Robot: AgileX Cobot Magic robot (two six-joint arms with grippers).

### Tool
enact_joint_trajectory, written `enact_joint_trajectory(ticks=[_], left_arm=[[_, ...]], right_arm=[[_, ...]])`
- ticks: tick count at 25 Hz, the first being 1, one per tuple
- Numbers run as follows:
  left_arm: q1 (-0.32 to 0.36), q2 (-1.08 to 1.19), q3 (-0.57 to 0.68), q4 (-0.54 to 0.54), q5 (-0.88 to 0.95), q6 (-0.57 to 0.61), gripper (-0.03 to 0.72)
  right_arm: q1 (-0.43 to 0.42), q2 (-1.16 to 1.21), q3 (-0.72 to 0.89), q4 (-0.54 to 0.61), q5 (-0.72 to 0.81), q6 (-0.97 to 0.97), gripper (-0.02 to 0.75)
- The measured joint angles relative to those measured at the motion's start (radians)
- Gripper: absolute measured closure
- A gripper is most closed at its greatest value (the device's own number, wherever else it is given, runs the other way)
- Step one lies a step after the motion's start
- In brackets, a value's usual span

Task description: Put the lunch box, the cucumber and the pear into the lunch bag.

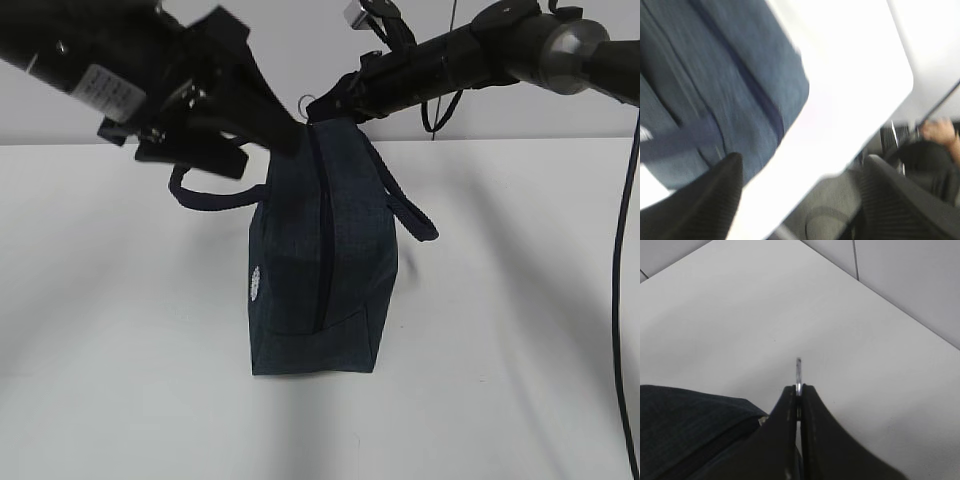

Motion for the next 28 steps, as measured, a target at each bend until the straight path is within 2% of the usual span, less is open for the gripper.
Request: enact_joint_trajectory(ticks=[3,6,18,28], left_arm=[[0.000,-0.011,0.000,0.007,-0.148,-0.051,0.246],[0.007,0.044,-0.028,0.026,-0.201,-0.098,0.256],[0.103,0.386,-0.363,0.037,-0.214,-0.150,0.262],[0.111,0.507,-0.398,0.063,-0.180,-0.216,0.265]], right_arm=[[-0.002,0.002,0.000,0.000,0.005,0.000,0.754],[-0.002,0.002,0.000,0.000,0.018,0.000,0.754],[-0.002,0.002,0.000,0.000,0.027,0.000,0.754],[-0.003,0.002,0.000,0.000,0.031,0.000,0.754]])
